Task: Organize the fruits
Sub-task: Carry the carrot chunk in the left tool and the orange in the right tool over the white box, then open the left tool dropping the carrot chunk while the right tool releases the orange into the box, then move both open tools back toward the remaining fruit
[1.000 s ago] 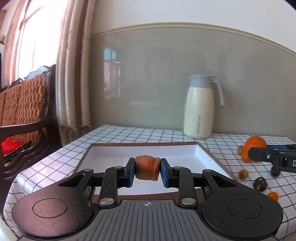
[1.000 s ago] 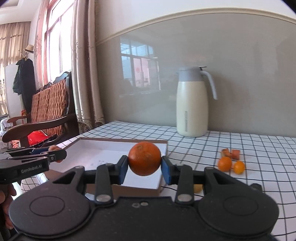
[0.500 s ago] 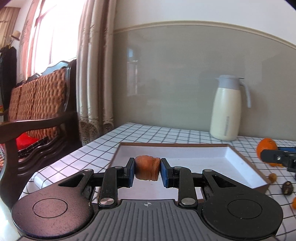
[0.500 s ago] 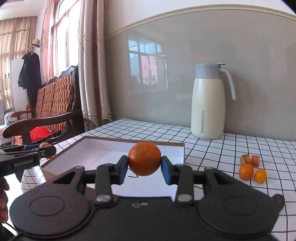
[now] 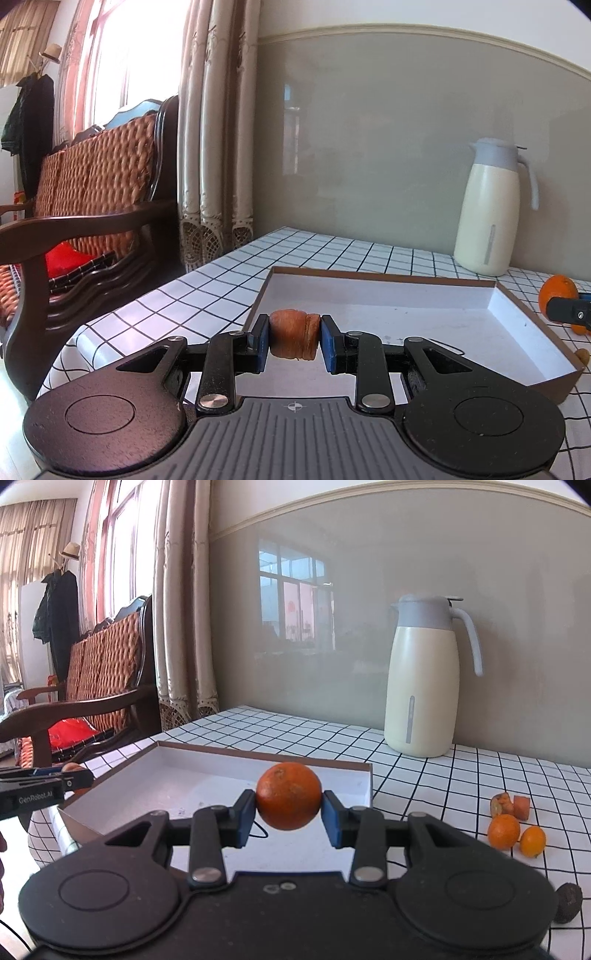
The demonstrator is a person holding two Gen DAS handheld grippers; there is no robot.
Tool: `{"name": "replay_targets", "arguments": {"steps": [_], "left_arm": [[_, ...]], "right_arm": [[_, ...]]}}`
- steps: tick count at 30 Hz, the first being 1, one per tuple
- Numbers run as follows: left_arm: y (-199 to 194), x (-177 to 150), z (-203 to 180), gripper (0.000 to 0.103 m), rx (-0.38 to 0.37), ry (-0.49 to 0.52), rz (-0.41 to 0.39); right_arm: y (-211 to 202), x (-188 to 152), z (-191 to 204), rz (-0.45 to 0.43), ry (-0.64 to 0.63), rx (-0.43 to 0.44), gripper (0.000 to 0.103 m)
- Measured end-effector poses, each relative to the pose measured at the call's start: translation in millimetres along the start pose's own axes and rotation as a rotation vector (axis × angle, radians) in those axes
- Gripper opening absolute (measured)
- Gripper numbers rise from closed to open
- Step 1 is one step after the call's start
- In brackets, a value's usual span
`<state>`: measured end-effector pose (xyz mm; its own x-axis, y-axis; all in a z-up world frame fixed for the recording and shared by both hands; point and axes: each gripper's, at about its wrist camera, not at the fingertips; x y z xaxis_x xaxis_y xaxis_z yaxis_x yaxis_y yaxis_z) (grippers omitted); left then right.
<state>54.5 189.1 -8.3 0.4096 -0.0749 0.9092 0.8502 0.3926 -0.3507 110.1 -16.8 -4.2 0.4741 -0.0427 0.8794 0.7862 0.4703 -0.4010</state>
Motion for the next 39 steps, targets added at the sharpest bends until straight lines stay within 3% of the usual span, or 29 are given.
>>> {"name": "replay_targets", "arguments": {"steps": [10,11,12,14,15,17,27,39], "left_arm": [[9,-1,2,0.03,0.037,-0.014,0.028],[10,-2,0,0.031,0.056,-0.003,0.04],[10,-2,0,0.037,0.072,0.005,0.045],[2,-2,0,0.1,0.109,-0.005,0.005],[-4,-2,1,0.103,0.134,-0.012,-0.034],[-12,-2,0,0.103,0.138,-0.01,-0.077],[-13,2,-9,0.103,0.111,0.024,-0.067],[-15,3,-12,0.103,0.102,0.028,-0.073]], "right_arm": [[21,-4,5,0.054,-0.048,-0.034,0.034],[23,-6,8,0.036,-0.071,-0.098,0.055],[23,-8,8,0.003,-0.079,-0.143,0.093],[14,-7,2,-0.076,-0.064,-0.159,0.097],[12,-4,-1,-0.08,-0.038,-0.158,0.097],[8,-4,-5,-0.095,-0.007,-0.154,0.097],[2,-5,1,-0.101,-0.04,-0.116,0.097],[1,-2,0,-0.104,-0.033,-0.135,0.097]]}}
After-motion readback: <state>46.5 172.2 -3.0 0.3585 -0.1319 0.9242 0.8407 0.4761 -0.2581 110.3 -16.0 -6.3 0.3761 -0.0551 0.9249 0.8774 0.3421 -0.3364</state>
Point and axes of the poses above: each gripper's, at about its wrist camera, not at the fingertips, and y roughly the way its jaws point, z to its left, x to its top, and after that the axes turned 14 degrees about y, right-handed
